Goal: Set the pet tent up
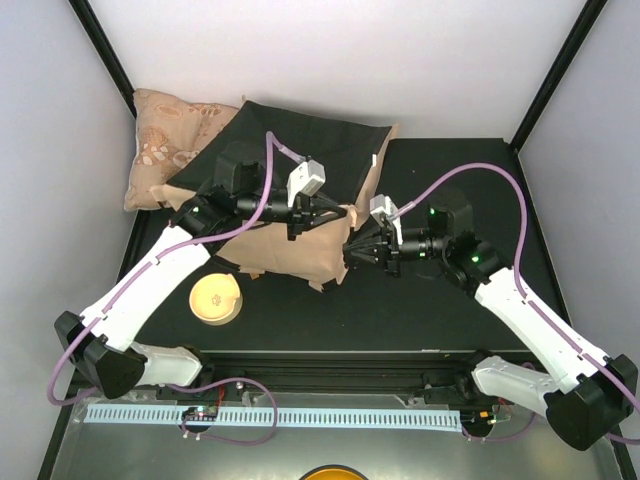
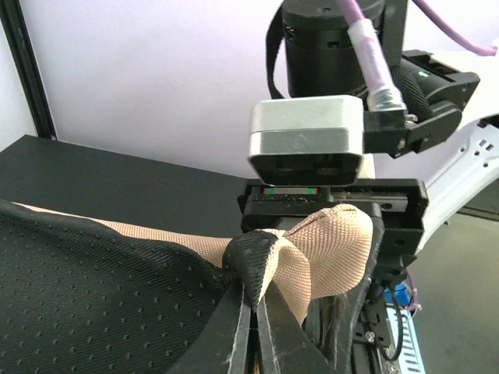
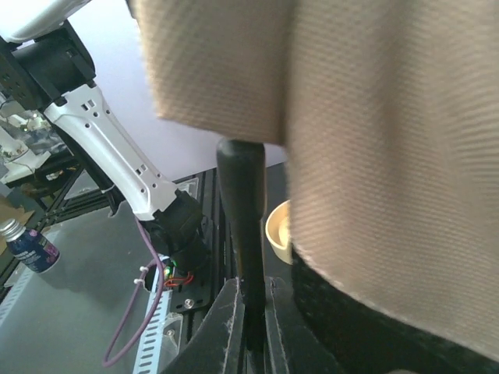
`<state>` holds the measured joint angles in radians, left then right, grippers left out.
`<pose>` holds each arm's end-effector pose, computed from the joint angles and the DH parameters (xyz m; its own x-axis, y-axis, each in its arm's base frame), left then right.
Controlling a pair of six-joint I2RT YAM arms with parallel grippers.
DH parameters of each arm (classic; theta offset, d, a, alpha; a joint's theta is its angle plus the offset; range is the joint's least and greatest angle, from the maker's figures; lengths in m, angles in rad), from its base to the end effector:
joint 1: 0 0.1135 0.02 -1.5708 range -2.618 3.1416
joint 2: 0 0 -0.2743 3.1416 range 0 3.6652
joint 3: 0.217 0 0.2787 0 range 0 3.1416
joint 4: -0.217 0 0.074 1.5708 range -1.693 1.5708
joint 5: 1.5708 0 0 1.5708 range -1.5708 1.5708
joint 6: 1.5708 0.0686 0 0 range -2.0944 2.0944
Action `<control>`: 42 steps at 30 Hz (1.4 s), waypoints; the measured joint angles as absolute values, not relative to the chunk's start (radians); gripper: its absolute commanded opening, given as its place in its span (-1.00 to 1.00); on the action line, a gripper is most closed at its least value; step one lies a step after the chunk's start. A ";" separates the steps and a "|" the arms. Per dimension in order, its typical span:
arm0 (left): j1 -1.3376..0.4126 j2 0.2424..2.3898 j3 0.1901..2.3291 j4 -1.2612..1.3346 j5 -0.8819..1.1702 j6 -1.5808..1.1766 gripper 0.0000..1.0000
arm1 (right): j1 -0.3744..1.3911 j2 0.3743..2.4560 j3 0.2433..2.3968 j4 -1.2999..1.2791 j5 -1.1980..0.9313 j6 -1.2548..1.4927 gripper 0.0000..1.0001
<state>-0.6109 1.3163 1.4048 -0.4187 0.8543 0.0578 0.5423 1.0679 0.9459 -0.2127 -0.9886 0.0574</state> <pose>0.2401 -0.2313 0.4242 -0.2096 0.1931 -0.9585 0.9748 0.1178 -0.1894 0.2023 0.1888 0.3436 -0.3359 -0.1656 -0.9272 -0.9418 0.0734 0.3281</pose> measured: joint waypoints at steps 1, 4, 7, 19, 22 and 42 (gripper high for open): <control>-0.611 1.308 1.397 -0.419 0.857 0.071 -0.97 | 0.544 1.069 0.947 -0.216 -0.989 0.057 -0.97; -0.611 1.275 1.377 -0.425 0.861 0.104 -0.97 | 0.545 1.069 0.948 -0.220 -0.989 0.057 -0.97; -0.611 1.252 1.364 -0.432 0.862 0.135 -0.97 | 0.546 1.069 0.948 -0.221 -0.989 0.057 -0.97; -0.624 1.251 1.364 -0.466 0.860 0.198 -0.97 | 0.556 1.055 0.952 -0.265 -0.982 0.048 -0.97; -0.625 1.254 1.365 -0.482 0.856 0.215 -0.97 | 0.556 1.044 0.953 -0.279 -0.976 0.045 -0.97; -0.664 1.304 1.406 -0.634 0.815 0.372 -0.68 | 0.559 1.017 0.973 -0.319 -0.918 0.054 -0.97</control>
